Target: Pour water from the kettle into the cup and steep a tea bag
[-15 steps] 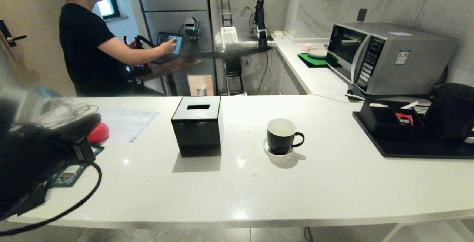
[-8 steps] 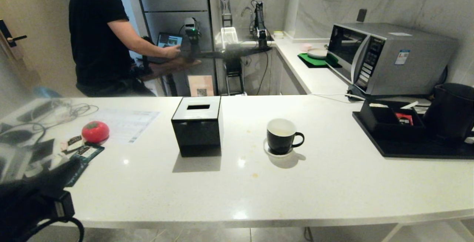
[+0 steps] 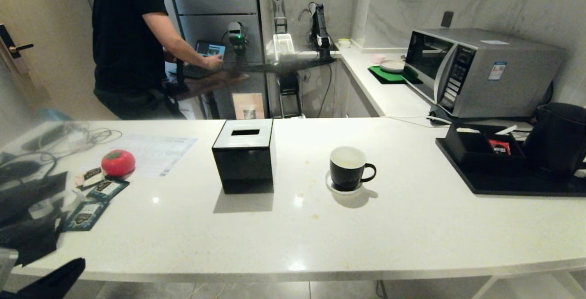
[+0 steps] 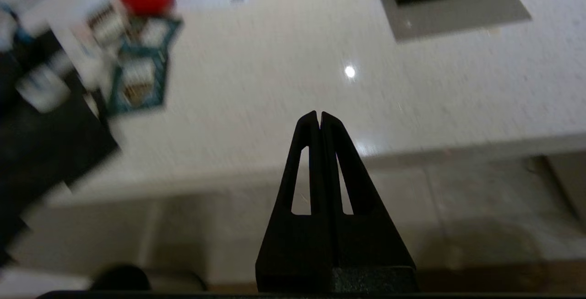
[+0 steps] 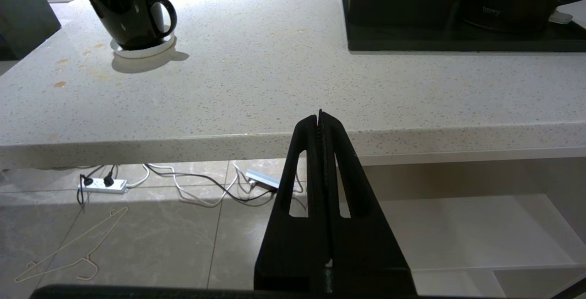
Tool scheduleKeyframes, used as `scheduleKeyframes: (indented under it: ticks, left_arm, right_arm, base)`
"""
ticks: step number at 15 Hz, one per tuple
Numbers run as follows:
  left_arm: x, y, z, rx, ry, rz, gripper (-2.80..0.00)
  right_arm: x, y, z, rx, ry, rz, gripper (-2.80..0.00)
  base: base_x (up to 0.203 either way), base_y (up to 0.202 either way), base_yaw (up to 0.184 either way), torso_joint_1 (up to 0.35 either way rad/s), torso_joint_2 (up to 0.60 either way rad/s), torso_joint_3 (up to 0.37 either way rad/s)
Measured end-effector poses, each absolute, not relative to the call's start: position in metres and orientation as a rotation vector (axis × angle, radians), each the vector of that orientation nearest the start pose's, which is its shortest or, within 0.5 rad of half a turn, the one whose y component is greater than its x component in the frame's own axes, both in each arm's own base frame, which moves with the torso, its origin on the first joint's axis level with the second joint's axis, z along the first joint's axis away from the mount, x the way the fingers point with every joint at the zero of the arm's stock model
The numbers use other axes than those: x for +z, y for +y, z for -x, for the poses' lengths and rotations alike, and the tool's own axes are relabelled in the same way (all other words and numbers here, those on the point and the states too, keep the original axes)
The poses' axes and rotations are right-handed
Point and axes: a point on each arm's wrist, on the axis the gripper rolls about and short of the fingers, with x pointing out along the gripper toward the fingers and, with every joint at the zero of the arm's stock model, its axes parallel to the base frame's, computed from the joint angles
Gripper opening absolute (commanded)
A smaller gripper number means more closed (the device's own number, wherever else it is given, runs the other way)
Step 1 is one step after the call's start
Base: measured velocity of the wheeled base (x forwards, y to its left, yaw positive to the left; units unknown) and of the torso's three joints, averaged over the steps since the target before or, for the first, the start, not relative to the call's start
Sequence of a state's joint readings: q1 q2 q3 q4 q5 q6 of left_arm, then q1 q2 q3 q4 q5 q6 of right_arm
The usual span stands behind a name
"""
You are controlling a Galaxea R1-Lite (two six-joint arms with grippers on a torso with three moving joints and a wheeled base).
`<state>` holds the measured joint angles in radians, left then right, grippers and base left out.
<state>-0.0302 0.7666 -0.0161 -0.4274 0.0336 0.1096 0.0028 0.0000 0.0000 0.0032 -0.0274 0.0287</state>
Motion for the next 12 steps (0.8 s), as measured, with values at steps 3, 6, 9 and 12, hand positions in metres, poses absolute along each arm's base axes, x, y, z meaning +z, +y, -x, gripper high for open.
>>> scheduleKeyframes:
  ticks: [3,6,9,12]
  left_arm:
    - [0.103,-0.001,-0.047,-0.006,0.345,-0.065,-2.80]
    - [0.096,0.001,-0.032,0.018,0.357,-0.059,-2.80]
    - [0.086,0.001,-0.013,0.056,0.333,-0.069,-2.80]
    - [0.083,0.001,-0.003,0.090,0.271,-0.056,-2.80]
  right_arm:
    - [0.075,-0.001,0.023,-0.025,0.003,-0.029,-2.80]
    - [0.075,-0.001,0.023,-0.025,0.003,-0.029,-2.80]
    - [0.075,-0.001,0.023,-0.025,0.003,-0.029,-2.80]
    - [0.075,-0.001,0.023,-0.025,0.003,-0.029,-2.80]
  base:
    - [0.000,0.000,0.000,0.000,0.00,0.000]
    - [0.000,0.000,0.000,0.000,0.00,0.000]
    - [0.000,0.000,0.000,0.000,0.00,0.000]
    - [0.000,0.000,0.000,0.000,0.00,0.000]
